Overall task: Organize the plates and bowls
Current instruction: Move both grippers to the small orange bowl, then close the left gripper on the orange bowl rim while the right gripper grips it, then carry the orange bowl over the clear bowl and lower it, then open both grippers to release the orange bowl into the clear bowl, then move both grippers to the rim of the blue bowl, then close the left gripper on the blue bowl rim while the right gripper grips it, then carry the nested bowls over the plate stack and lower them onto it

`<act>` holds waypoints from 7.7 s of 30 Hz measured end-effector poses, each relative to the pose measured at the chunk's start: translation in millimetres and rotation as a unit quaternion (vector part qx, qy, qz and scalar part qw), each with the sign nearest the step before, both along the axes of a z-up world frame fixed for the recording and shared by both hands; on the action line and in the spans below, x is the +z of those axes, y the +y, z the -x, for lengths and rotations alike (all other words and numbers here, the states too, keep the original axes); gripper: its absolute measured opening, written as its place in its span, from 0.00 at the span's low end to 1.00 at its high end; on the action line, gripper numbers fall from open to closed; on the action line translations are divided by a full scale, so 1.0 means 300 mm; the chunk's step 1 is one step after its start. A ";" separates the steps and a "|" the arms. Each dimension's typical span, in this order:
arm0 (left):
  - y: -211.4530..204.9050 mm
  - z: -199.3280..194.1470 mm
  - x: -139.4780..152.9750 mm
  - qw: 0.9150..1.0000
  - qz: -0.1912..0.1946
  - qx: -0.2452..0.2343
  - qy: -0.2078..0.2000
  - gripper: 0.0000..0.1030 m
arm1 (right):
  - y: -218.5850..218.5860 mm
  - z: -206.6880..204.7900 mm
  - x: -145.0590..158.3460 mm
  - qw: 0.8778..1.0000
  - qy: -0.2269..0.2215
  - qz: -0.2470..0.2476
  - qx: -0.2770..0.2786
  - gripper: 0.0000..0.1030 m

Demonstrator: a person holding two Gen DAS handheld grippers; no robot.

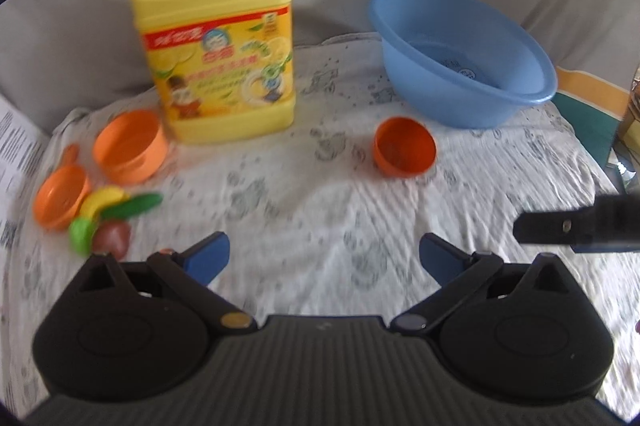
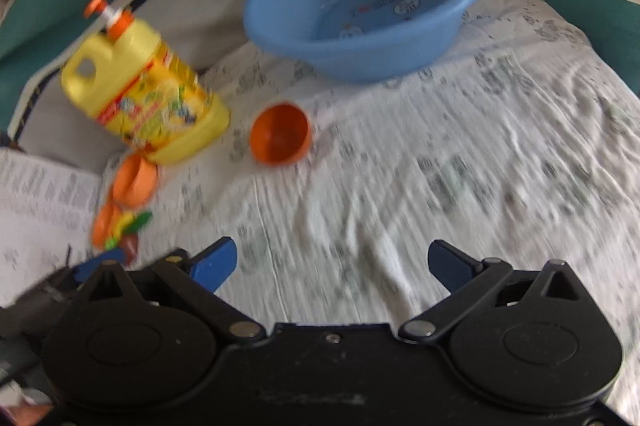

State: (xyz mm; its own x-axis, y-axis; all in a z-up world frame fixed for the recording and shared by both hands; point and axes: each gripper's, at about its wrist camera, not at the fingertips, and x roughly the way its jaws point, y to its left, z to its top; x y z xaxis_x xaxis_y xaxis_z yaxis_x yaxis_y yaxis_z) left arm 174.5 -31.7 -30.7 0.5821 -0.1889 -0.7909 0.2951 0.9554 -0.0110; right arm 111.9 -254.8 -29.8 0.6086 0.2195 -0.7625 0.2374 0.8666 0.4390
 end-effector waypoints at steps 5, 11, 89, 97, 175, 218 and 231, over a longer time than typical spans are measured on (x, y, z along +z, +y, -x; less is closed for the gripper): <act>-0.078 -0.110 -0.036 1.000 0.001 -0.002 0.000 1.00 | -0.038 -0.128 -0.006 1.000 -0.013 0.008 -0.020 0.90; -0.170 -0.216 -0.081 1.000 0.005 -0.006 0.004 0.89 | -0.062 -0.260 -0.063 0.999 -0.011 -0.011 -0.028 0.63; 0.115 0.647 0.074 0.997 0.050 0.001 0.067 0.24 | 0.345 0.487 0.061 0.991 -0.009 -0.008 0.137 0.14; 0.097 0.673 0.021 0.995 0.044 -0.007 0.088 0.24 | 0.328 0.514 0.005 0.991 0.016 -0.016 0.134 0.14; 0.203 0.687 -0.118 0.992 0.107 -0.003 0.073 0.76 | 0.297 0.500 -0.125 0.994 0.062 0.008 0.090 0.80; 0.259 0.649 -0.062 0.988 0.125 0.033 0.084 0.48 | 0.486 0.412 -0.050 0.985 0.032 0.075 0.149 0.38; 0.435 0.670 0.004 0.986 0.124 0.090 0.067 0.48 | 0.678 0.391 0.016 0.977 0.009 0.078 0.198 0.38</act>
